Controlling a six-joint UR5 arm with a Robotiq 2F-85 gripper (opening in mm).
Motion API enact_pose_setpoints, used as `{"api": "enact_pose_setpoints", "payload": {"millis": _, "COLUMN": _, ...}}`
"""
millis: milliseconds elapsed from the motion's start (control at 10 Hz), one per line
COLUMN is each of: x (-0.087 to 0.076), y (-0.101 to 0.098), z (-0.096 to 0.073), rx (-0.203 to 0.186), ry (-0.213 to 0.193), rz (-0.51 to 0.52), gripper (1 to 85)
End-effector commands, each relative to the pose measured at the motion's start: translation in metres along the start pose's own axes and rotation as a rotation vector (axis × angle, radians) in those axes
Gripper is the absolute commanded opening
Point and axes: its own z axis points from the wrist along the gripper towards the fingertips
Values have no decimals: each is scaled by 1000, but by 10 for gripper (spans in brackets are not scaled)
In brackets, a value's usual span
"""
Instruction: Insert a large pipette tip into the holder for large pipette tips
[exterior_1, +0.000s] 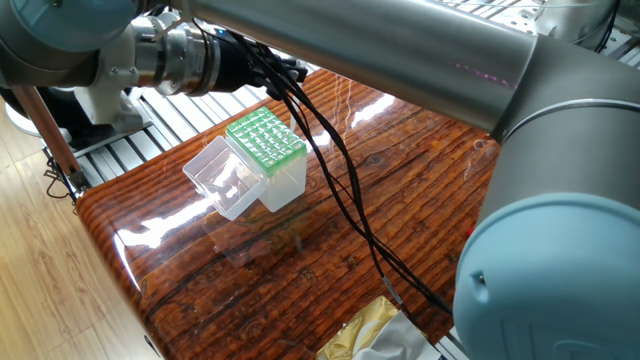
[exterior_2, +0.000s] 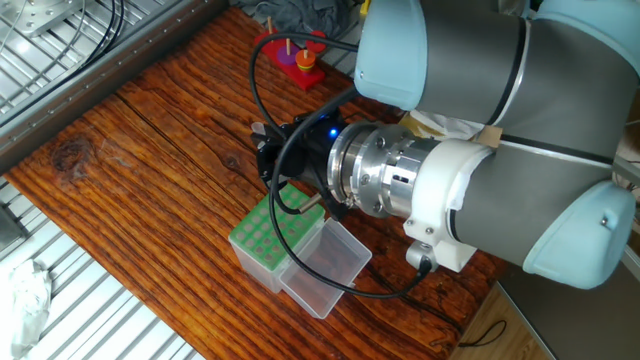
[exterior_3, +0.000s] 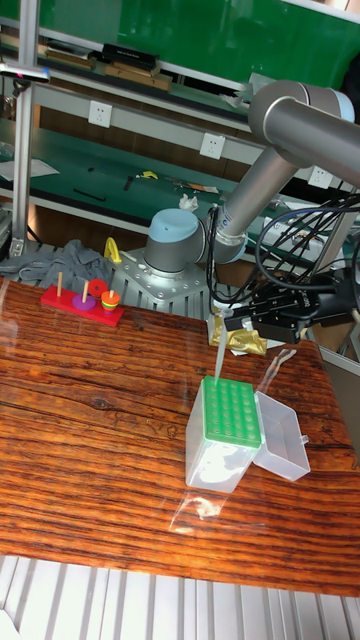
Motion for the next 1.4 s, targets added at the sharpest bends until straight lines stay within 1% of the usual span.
{"api": "enact_pose_setpoints", "payload": {"millis": 0, "x": -3, "y": 3, "z": 2, "rx": -10, "ry": -13, "rz": -13, "gripper": 10}}
{"api": "enact_pose_setpoints", "payload": {"millis": 600, "x": -18, "y": 10, "z": 6, "rx": -22, "ry": -31, "rz": -5, "gripper": 10}}
{"api": "enact_pose_setpoints", "payload": {"millis": 800, "x": -19, "y": 14, "z": 4, "rx": -36, "ry": -43, "rz": -3, "gripper": 10}}
{"api": "enact_pose_setpoints", "payload": {"millis": 1000, "x": -20, "y": 17, "z": 1, "rx": -45, "ry": -41, "rz": 0, "gripper": 10}}
{"api": "enact_pose_setpoints", "payload": {"millis": 1300, "x": -20, "y": 15, "z": 4, "rx": -36, "ry": -46, "rz": -1, "gripper": 10}}
